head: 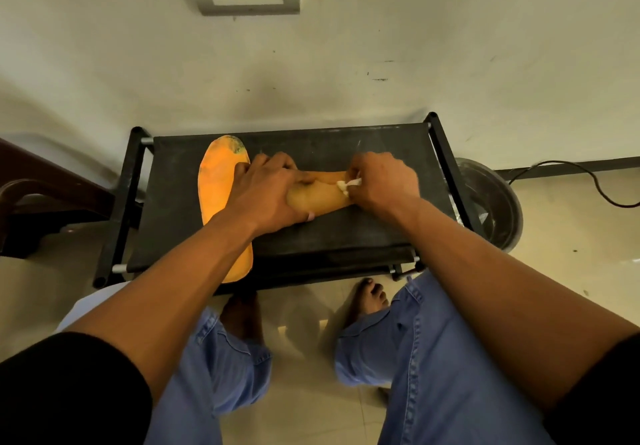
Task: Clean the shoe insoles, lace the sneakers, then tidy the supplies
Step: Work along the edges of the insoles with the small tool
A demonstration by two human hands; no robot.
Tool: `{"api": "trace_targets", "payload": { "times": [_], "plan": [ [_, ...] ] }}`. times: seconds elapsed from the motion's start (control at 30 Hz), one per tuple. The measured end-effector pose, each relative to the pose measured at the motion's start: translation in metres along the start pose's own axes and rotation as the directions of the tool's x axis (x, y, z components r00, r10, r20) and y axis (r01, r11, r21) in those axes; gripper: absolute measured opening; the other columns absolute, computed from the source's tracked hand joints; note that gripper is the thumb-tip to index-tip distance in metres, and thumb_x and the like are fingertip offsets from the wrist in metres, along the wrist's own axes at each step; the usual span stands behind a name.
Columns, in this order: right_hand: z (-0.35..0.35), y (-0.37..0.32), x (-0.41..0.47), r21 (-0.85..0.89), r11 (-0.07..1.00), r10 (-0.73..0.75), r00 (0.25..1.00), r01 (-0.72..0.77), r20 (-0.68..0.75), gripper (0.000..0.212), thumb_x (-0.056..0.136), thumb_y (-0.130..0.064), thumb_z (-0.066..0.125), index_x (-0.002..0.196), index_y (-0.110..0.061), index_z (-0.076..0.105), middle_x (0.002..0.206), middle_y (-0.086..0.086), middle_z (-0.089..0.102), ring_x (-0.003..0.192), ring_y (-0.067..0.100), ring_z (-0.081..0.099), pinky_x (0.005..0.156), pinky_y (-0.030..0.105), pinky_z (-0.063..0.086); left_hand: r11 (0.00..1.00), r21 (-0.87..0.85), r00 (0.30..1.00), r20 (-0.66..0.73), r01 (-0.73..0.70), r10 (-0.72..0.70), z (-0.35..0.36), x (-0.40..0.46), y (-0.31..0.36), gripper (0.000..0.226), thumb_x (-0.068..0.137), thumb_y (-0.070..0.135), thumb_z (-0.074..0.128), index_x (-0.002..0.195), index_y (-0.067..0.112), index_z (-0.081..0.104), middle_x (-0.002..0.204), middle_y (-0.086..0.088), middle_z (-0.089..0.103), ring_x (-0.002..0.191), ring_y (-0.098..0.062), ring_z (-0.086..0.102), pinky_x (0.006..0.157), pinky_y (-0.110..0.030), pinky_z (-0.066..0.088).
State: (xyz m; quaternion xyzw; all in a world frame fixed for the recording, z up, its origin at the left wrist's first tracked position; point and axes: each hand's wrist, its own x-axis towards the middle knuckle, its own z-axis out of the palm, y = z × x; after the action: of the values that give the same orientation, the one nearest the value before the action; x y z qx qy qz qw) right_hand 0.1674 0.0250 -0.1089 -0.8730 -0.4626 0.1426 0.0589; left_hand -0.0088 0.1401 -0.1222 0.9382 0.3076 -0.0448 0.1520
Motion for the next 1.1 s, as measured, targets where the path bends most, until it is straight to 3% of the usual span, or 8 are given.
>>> {"api": "trace_targets", "payload": {
  "times": [0.2, 0.33, 0.43, 0.53, 0.63, 0.73, 0.87, 1.1],
  "plan": [
    [-0.01, 0.028, 0.003, 0.13, 0.978, 0.174, 0.981, -0.163, -0.08, 0.024, 0.076, -0.022, 0.066, 0.097, -0.03, 0.076, 0.101, 0.006, 0.073, 0.093, 0.03, 0.069, 0.075, 0.036, 0.057, 1.0, -0.014, 1.0, -0.006, 0.008, -0.008, 0.001, 0.004, 0.008, 0.068, 0.075, 0.06, 0.077, 0.137, 0.038, 0.058, 0.14, 0.009, 0.047, 0.13, -0.024, 0.041, 0.104, -0.046, 0.035],
    [0.001, 0.003, 0.002, 0.163, 0.987, 0.021, 1.0, -0.019, -0.01, 0.022, 0.08, -0.022, 0.069, 0.099, -0.03, 0.077, 0.101, 0.005, 0.073, 0.091, 0.028, 0.069, 0.077, 0.039, 0.06, 1.0, -0.01, 0.999, -0.05, -0.006, 0.006, 0.006, 0.008, 0.02, 0.067, 0.077, 0.064, 0.072, 0.138, 0.041, 0.055, 0.137, 0.006, 0.05, 0.126, -0.024, 0.045, 0.103, -0.045, 0.039],
    [0.007, -0.006, -0.001, 0.054, 0.997, -0.062, 0.998, 0.061, 0.015, 0.017, 0.083, -0.024, 0.068, 0.099, -0.029, 0.073, 0.097, 0.002, 0.07, 0.085, 0.025, 0.068, 0.074, 0.04, 0.059, 1.0, 0.012, 0.998, -0.053, 0.021, -0.02, 0.012, 0.01, 0.029, 0.065, 0.08, 0.066, 0.067, 0.141, 0.047, 0.051, 0.134, 0.004, 0.048, 0.124, -0.024, 0.044, 0.1, -0.043, 0.039],
    [0.001, 0.01, 0.003, -0.015, 0.998, 0.057, 0.997, -0.058, -0.059, 0.018, 0.081, -0.021, 0.068, 0.098, -0.025, 0.072, 0.095, 0.004, 0.068, 0.085, 0.028, 0.068, 0.068, 0.034, 0.051, 1.0, 0.009, 0.998, -0.061, 0.029, -0.028, 0.013, 0.011, 0.027, 0.065, 0.079, 0.066, 0.068, 0.139, 0.05, 0.052, 0.129, 0.005, 0.047, 0.12, -0.025, 0.045, 0.098, -0.044, 0.04],
    [-0.009, 0.031, 0.007, 0.059, 0.977, 0.208, 0.974, -0.204, -0.092, 0.024, 0.077, -0.02, 0.067, 0.1, -0.022, 0.072, 0.099, 0.007, 0.07, 0.091, 0.031, 0.068, 0.074, 0.038, 0.057, 1.0, -0.01, 0.998, -0.064, 0.014, -0.015, 0.013, 0.012, 0.023, 0.064, 0.078, 0.064, 0.07, 0.138, 0.048, 0.055, 0.131, 0.007, 0.048, 0.12, -0.025, 0.044, 0.098, -0.045, 0.039],
    [-0.01, 0.029, 0.007, 0.149, 0.974, 0.179, 0.983, -0.171, -0.039, 0.024, 0.078, -0.018, 0.069, 0.1, -0.026, 0.076, 0.103, 0.006, 0.072, 0.094, 0.028, 0.069, 0.078, 0.038, 0.059, 1.0, -0.008, 0.996, -0.084, -0.007, 0.007, 0.016, 0.014, 0.029, 0.063, 0.08, 0.064, 0.068, 0.138, 0.041, 0.058, 0.135, 0.009, 0.049, 0.122, -0.024, 0.044, 0.097, -0.044, 0.04],
    [-0.004, 0.02, 0.006, 0.141, 0.987, 0.075, 0.997, -0.074, 0.001, 0.021, 0.083, -0.022, 0.071, 0.102, -0.029, 0.075, 0.106, 0.003, 0.07, 0.093, 0.027, 0.068, 0.07, 0.033, 0.051, 1.0, 0.028, 0.991, -0.136, -0.013, 0.017, 0.021, 0.019, 0.044, 0.06, 0.081, 0.064, 0.068, 0.129, 0.028, 0.066, 0.131, 0.006, 0.055, 0.116, -0.023, 0.05, 0.09, -0.044, 0.045],
    [-0.007, 0.035, 0.012, 0.141, 0.96, 0.258, 0.959, -0.242, -0.113, 0.022, 0.078, -0.021, 0.067, 0.099, -0.02, 0.073, 0.096, 0.007, 0.07, 0.088, 0.029, 0.069, 0.075, 0.038, 0.06, 1.0, 0.001, 0.992, -0.128, 0.001, -0.001, 0.022, 0.02, 0.044, 0.063, 0.082, 0.061, 0.07, 0.139, 0.04, 0.055, 0.135, 0.006, 0.051, 0.122, -0.025, 0.046, 0.092, -0.044, 0.041]
  ]
}}
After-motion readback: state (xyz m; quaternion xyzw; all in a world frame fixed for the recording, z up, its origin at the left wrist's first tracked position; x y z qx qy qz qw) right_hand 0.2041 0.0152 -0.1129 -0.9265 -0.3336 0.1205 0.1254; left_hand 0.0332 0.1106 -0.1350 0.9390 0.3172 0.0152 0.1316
